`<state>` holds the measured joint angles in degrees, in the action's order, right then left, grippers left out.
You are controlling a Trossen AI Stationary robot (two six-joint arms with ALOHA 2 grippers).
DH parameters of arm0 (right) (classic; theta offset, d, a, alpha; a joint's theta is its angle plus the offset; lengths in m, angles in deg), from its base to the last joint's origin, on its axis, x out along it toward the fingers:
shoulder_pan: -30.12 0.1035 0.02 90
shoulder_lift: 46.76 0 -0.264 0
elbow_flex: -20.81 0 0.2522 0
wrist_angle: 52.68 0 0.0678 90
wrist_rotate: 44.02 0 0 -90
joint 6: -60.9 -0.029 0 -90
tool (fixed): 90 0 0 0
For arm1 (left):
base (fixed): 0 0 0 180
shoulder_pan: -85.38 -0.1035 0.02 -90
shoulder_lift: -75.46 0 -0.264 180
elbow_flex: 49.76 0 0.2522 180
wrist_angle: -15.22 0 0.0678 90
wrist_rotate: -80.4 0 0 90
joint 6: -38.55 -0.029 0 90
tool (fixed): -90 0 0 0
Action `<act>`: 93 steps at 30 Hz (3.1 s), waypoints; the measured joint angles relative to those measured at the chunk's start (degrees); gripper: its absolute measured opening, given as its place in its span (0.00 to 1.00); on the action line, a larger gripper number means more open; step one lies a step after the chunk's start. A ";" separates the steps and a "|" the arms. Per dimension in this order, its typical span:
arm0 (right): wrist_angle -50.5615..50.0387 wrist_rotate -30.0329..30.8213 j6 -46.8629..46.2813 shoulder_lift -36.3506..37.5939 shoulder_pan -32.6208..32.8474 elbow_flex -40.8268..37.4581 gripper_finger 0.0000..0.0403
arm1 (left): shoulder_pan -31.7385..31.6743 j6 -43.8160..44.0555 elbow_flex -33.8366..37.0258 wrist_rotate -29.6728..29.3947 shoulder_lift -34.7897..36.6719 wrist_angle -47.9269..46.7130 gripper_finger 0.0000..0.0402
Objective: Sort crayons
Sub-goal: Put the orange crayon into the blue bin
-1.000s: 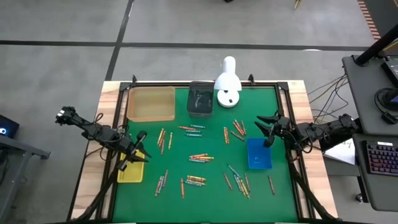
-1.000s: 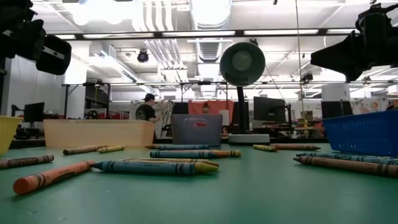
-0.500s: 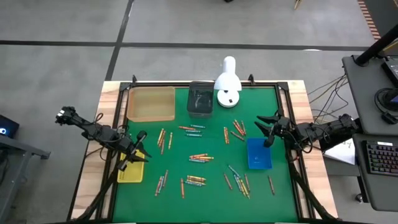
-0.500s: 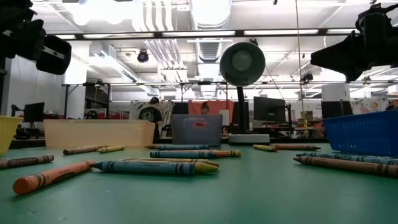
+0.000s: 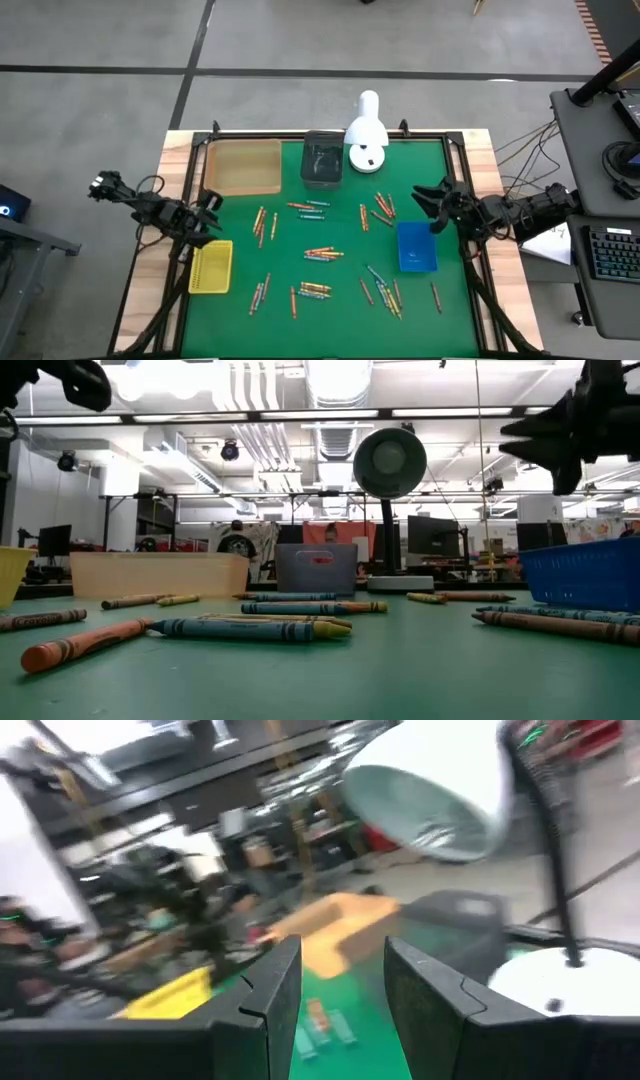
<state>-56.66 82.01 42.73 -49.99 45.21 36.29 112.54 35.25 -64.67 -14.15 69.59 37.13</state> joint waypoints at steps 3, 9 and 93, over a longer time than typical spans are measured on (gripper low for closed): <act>1.86 -3.50 -1.54 -2.69 0.00 2.91 0.33 | 0.00 0.06 0.00 0.00 -4.25 3.79 0.19; -5.75 -3.52 -4.44 -12.77 0.00 14.54 0.33 | 0.00 4.06 -0.84 0.00 -17.68 14.81 0.19; -19.98 -11.95 17.70 -94.27 -0.02 64.51 0.33 | -0.44 10.37 -32.30 -34.03 -45.73 -27.56 0.19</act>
<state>-76.64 70.06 60.43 -144.26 45.19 100.80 112.10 45.62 -96.97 -48.19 23.86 9.57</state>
